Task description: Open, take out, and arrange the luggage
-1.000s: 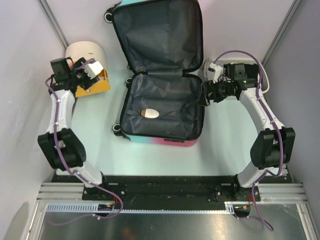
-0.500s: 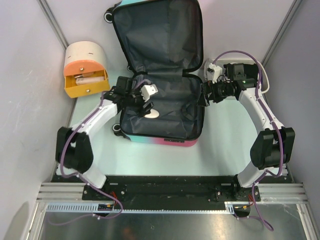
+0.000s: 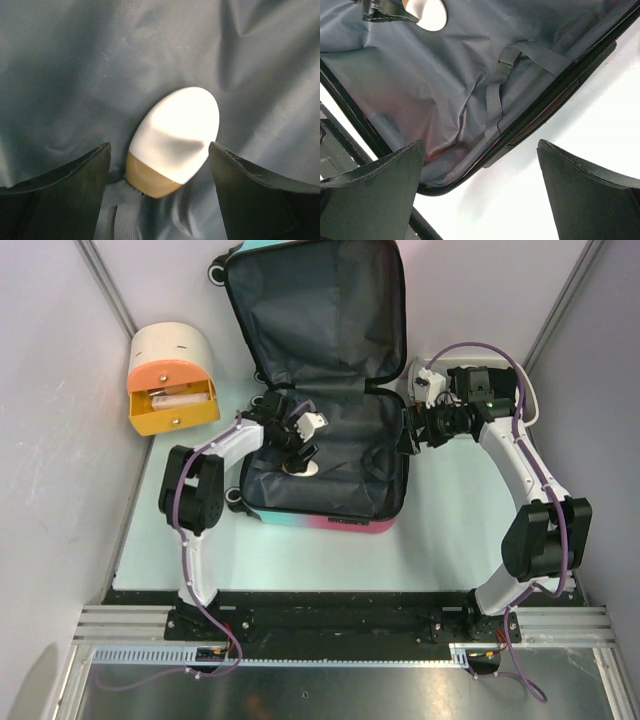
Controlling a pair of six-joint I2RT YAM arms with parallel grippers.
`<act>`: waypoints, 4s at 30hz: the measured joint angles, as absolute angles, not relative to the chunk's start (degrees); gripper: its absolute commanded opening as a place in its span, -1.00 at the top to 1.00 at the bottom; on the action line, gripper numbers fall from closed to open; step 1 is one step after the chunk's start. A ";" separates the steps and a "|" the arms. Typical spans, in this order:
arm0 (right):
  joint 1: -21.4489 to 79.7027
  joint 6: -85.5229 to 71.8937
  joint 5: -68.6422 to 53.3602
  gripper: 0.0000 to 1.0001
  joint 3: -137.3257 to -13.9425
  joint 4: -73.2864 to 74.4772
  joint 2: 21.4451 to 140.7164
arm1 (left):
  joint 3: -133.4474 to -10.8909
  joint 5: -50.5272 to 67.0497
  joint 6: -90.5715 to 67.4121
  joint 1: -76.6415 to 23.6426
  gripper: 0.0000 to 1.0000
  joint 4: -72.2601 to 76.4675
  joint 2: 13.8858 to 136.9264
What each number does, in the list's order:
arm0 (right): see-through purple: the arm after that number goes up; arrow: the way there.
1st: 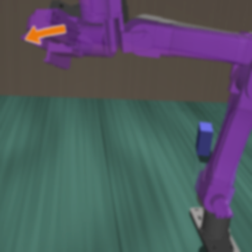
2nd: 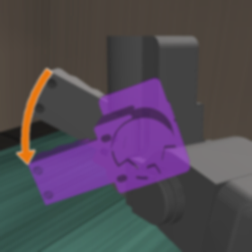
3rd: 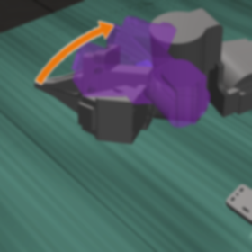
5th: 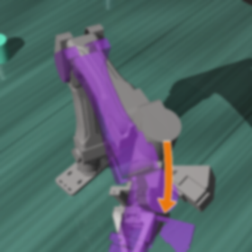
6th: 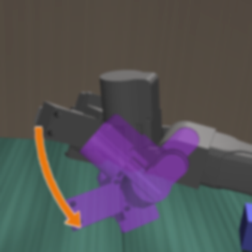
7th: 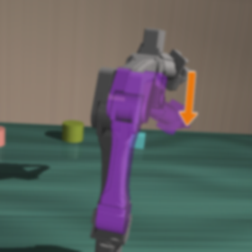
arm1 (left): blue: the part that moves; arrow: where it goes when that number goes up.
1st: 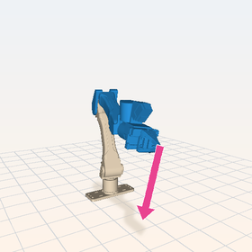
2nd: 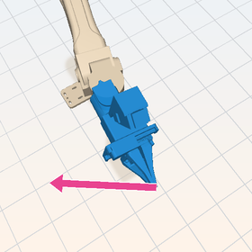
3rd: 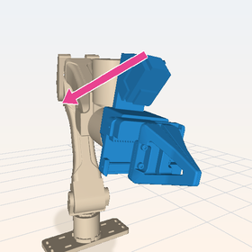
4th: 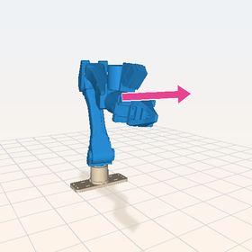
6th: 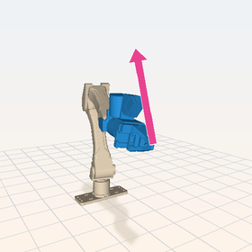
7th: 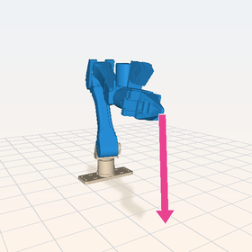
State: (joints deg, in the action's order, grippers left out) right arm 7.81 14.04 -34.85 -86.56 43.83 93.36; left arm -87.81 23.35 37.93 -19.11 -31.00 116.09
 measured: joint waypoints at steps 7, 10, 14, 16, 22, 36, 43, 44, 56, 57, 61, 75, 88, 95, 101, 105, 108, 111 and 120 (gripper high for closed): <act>7.60 14.13 -34.85 -0.99 -86.06 44.18 93.19 | -89.89 20.47 39.42 -19.99 -0.33 -31.05 121.75; 7.27 14.22 -34.87 -0.99 -85.93 44.29 93.03 | -89.89 19.53 40.62 -20.69 -0.08 -30.94 121.75; 6.90 14.22 -34.87 -0.99 -85.43 44.38 92.66 | -89.89 19.16 41.67 -20.99 0.45 -30.85 121.51; 6.85 14.22 -34.87 -0.99 -85.34 44.38 92.55 | -89.86 19.07 42.13 -20.99 0.58 -31.03 121.19; 6.66 14.22 -34.87 -0.99 -85.19 44.34 92.55 | -88.62 19.25 42.50 -20.97 0.98 -31.92 117.36; 6.68 14.17 -34.92 -0.99 -85.19 44.18 92.55 | -88.14 20.16 40.29 -20.05 0.01 -32.34 110.52; 6.81 14.17 -34.94 -0.99 -85.19 44.14 92.55 | -89.56 20.56 35.75 -19.33 -0.25 -32.77 111.50; 6.81 14.17 -34.94 -0.99 -85.19 44.14 92.55 | -90.24 21.15 34.37 -18.96 -0.26 -33.06 111.50; 6.92 14.06 -34.98 -0.99 -85.19 43.83 92.55 | -106.87 27.20 6.31 6.74 -0.29 -30.92 104.79; 6.98 14.02 -34.98 -0.99 -85.19 43.83 92.55 | -107.96 26.48 4.40 8.78 -0.29 -30.44 104.77; 7.16 14.00 -35.00 -0.99 -85.19 43.81 92.55 | -110.41 21.71 -3.57 15.66 -0.22 -29.63 104.84; 7.40 14.02 -34.92 -0.99 -85.19 43.83 92.55 | -116.92 18.57 -11.88 21.21 0.05 -29.78 115.92; 7.68 14.00 -34.76 -0.99 -85.21 43.86 92.58 | -116.81 21.26 -12.14 21.78 0.07 -28.69 117.86; 8.16 14.04 -33.76 -0.99 -86.00 43.90 92.88 | -119.52 21.63 -12.64 21.71 0.14 -27.20 122.02; 8.16 14.06 -33.21 -0.99 -86.06 43.92 92.90 | -119.55 22.22 -13.10 21.69 0.43 -27.20 123.72; 8.16 14.06 -33.12 -0.99 -86.17 43.99 93.03 | -119.61 22.81 -13.47 21.54 0.68 -27.31 123.79; 8.16 14.09 -32.99 -0.99 -86.21 44.10 93.17 | -119.61 23.11 -13.52 21.52 0.85 -27.62 123.76; 8.16 14.15 -32.86 -0.99 -86.30 44.21 93.23 | -118.85 23.11 -13.56 21.54 0.98 -26.94 123.55; 8.16 14.20 -32.82 -0.99 -86.50 44.25 93.23 | -102.17 23.16 -13.63 21.52 0.79 -24.40 112.79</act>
